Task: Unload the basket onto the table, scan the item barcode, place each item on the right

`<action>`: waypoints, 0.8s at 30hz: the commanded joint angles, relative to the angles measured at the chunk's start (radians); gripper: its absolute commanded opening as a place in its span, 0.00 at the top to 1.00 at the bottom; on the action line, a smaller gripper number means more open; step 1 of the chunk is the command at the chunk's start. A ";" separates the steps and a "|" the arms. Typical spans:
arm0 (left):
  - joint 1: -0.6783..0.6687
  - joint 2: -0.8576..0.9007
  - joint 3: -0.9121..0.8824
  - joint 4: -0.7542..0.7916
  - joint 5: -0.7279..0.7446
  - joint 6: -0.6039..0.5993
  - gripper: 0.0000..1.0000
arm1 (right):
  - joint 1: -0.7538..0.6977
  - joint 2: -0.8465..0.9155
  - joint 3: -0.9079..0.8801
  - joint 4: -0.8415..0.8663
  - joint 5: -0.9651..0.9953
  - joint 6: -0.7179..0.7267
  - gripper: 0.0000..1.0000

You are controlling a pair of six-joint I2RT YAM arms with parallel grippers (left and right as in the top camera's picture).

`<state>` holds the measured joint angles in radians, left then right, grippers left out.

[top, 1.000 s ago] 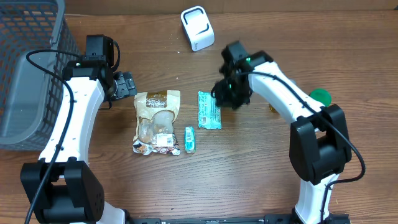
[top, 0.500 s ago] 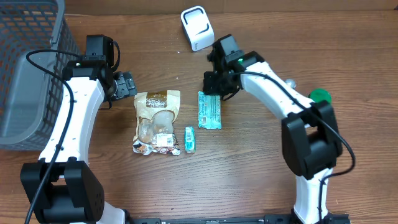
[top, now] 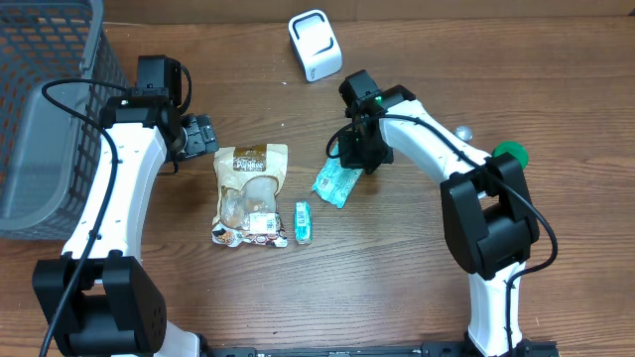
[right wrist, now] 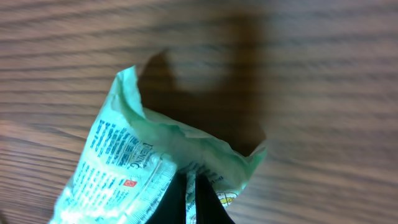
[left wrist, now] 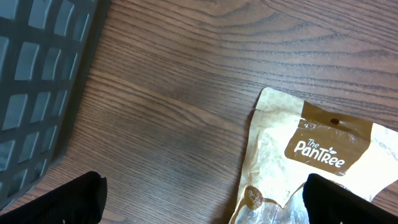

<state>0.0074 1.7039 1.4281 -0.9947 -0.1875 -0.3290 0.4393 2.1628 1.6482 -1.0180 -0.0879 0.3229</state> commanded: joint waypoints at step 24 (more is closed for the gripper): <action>-0.001 -0.004 0.014 0.005 -0.003 0.018 0.01 | -0.031 -0.095 0.040 -0.082 0.091 -0.096 0.45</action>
<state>0.0074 1.7039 1.4281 -0.9947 -0.1875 -0.3290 0.4232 2.0674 1.6653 -1.0946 -0.0177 0.2497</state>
